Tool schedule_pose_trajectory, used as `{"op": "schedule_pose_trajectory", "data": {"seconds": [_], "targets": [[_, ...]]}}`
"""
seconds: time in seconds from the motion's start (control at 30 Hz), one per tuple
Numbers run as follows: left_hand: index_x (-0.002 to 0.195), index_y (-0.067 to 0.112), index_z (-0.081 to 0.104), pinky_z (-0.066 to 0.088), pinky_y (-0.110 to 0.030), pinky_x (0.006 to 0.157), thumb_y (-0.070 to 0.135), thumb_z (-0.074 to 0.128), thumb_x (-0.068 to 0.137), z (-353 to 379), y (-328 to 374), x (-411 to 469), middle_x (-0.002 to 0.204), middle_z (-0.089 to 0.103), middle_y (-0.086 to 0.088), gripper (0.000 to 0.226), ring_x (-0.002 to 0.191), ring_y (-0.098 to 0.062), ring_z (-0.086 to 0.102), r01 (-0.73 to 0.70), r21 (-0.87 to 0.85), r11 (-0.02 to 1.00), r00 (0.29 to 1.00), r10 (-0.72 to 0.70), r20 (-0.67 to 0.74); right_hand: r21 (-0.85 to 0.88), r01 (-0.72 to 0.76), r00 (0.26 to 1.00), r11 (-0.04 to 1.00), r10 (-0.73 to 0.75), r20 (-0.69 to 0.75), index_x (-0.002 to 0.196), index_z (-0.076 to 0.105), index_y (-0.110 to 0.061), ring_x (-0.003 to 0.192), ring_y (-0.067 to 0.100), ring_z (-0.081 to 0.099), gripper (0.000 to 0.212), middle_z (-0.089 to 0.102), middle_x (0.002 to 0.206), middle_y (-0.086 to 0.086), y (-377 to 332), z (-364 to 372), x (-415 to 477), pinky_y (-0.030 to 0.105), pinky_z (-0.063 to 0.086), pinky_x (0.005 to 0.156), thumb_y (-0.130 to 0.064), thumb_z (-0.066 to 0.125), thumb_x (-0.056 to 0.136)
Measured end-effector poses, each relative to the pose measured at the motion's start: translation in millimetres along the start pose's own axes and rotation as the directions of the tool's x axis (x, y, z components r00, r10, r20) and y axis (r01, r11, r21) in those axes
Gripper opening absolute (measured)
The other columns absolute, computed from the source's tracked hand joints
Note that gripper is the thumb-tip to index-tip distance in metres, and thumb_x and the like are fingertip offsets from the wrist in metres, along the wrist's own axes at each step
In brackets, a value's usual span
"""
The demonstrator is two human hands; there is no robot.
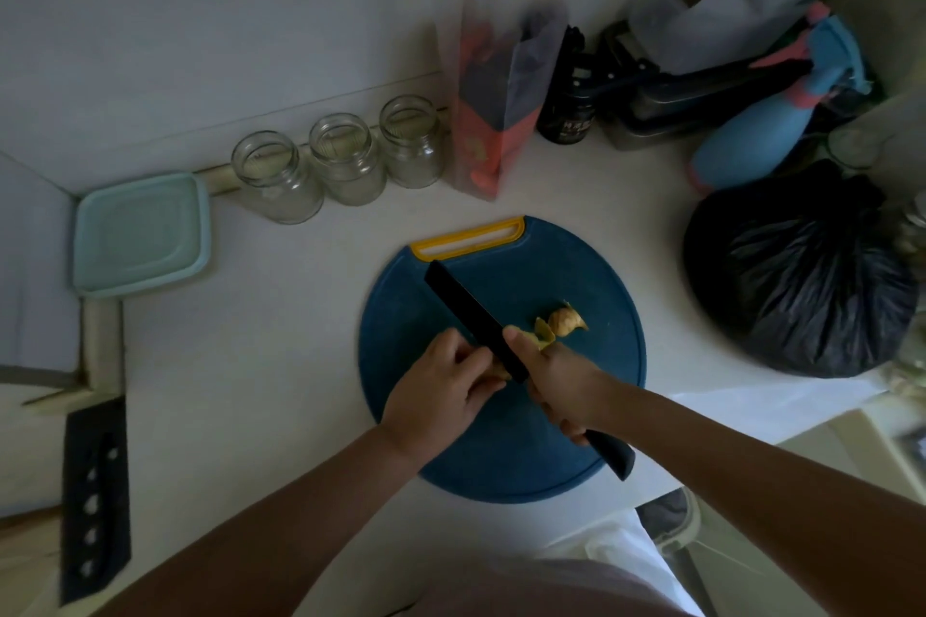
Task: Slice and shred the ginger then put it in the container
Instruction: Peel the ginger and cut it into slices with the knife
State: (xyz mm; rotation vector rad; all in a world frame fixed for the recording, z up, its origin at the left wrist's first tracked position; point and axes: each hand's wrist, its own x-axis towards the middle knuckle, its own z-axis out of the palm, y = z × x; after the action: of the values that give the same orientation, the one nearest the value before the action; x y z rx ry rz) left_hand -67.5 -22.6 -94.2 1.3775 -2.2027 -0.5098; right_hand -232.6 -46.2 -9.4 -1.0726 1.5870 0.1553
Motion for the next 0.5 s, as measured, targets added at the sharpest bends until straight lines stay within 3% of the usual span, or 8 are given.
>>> {"op": "schedule_pose_trajectory", "data": {"seconds": [0.2, 0.5], "targets": [[0.09, 0.021, 0.051, 0.046, -0.019, 0.06, 0.041, 0.055, 0.086, -4, -1, 1, 0.079, 0.045, -0.001, 0.02, 0.067, -0.014, 0.05, -0.08, 0.018, 0.997, 0.997, 0.081, -0.014, 0.132, -0.04, 0.998, 0.99, 0.034, 0.05, 0.069, 0.037, -0.013, 0.033, 0.017, 0.032, 0.066, 0.035, 0.051, 0.006, 4, 2, -10, 0.017, 0.032, 0.037, -0.073, 0.022, 0.092], [0.09, 0.021, 0.047, 0.048, -0.024, 0.06, 0.034, 0.065, 0.081, -3, 3, 0, 0.082, 0.044, -0.002, 0.024, 0.072, -0.015, 0.05, -0.06, -0.011, 0.998, 0.998, 0.06, -0.026, 0.197, -0.115, 0.992, 0.974, 0.102, 0.076, 0.063, 0.034, -0.015, 0.033, 0.014, 0.025, 0.067, 0.031, 0.046, 0.001, 32, 1, -29, 0.018, 0.027, 0.039, -0.076, 0.025, 0.089]]}}
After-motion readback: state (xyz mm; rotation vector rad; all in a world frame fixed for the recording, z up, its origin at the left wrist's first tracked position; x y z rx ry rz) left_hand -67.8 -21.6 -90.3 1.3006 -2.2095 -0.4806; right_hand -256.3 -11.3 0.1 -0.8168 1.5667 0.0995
